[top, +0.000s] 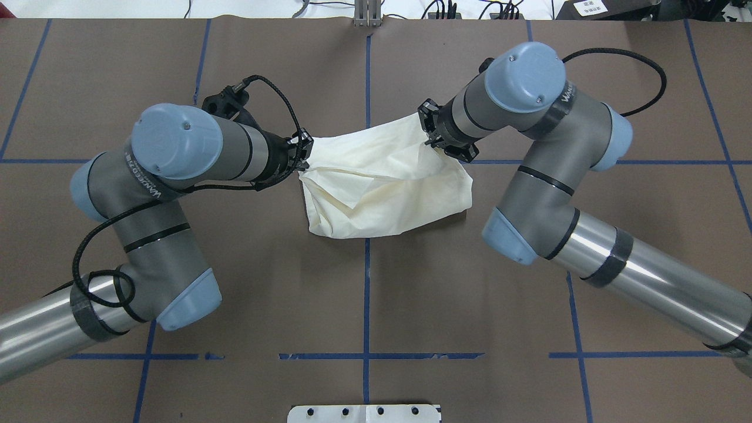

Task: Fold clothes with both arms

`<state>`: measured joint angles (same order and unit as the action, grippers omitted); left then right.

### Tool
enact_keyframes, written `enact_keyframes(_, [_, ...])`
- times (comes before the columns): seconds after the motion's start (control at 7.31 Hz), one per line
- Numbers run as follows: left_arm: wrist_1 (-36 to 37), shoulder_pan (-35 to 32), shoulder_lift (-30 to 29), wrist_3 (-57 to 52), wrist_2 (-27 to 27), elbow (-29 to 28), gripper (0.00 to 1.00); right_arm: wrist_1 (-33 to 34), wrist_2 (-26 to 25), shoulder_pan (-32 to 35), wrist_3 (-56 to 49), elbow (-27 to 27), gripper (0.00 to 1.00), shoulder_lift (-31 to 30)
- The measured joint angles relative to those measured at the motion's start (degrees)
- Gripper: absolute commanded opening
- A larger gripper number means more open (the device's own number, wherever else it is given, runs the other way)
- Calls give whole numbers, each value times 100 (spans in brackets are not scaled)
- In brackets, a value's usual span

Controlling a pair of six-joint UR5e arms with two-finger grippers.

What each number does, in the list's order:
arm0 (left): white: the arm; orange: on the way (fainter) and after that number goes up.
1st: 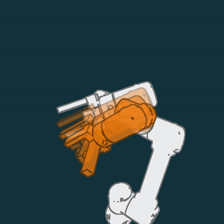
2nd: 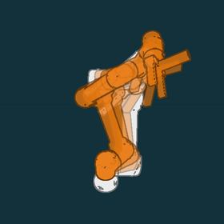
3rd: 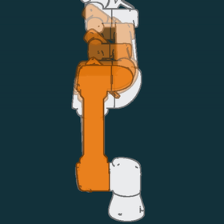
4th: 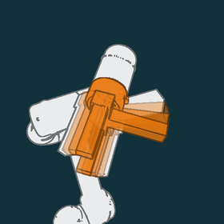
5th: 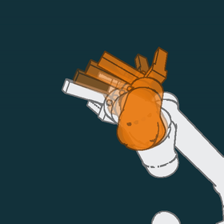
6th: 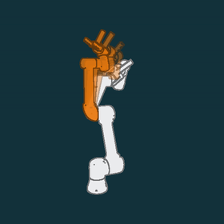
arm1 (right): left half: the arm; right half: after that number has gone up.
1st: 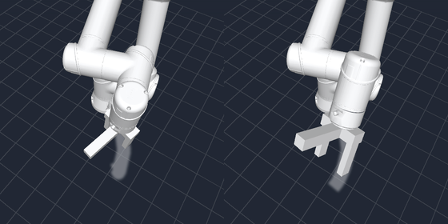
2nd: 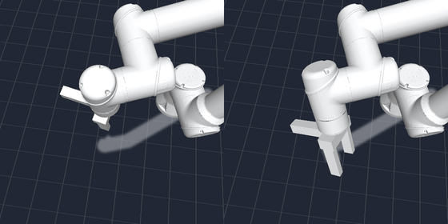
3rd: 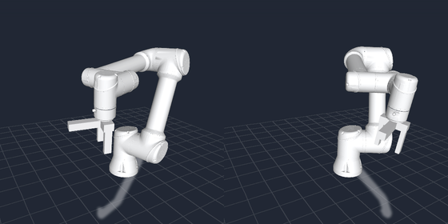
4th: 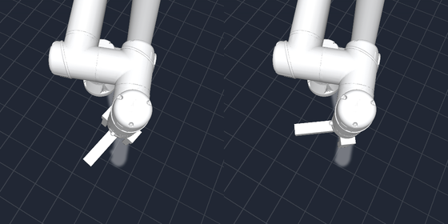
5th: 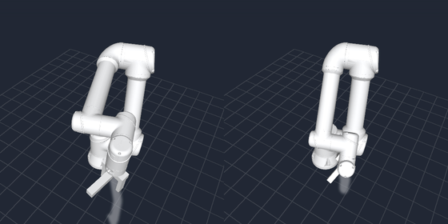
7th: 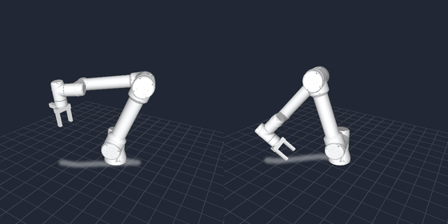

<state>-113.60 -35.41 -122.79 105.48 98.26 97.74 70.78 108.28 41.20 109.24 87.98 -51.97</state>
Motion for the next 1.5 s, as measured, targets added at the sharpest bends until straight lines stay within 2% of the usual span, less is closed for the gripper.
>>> enact_keyframes(0.27, [-647,-188,-260,-241,-2,-949,0,-119,106,115,-73,-1176,0,700])
enact_keyframes(0.41, [-1010,-278,-339,-359,-8,-1373,18,-425,128,139,-131,-1713,0,900])
enact_keyframes(0.55, [-1312,-378,-449,-505,-14,-1789,48,-748,144,173,-198,-2140,0,1025])
enact_keyframes(0.68, [-1548,-488,-576,-631,-11,-2118,51,-904,162,209,-269,-2369,0,1116])
enact_keyframes(0.82, [-1709,-595,-624,-732,54,-2217,50,-965,176,228,-306,-2461,0,1151])
enact_keyframes(0.96, [-1803,-673,-555,-787,235,-2120,41,-989,186,234,-324,-2526,0,1159])
enact_keyframes(1.09, [-1844,-705,-308,-814,465,-1832,1,-999,196,237,-329,-2586,0,1160])
enact_keyframes(1.37, [-1852,-630,381,-825,810,-1061,0,-1005,214,255,-327,-2623,0,1162])
enact_keyframes(1.5, [-1843,-432,492,-822,842,-966,0,-1005,240,277,-325,-2626,0,1165])
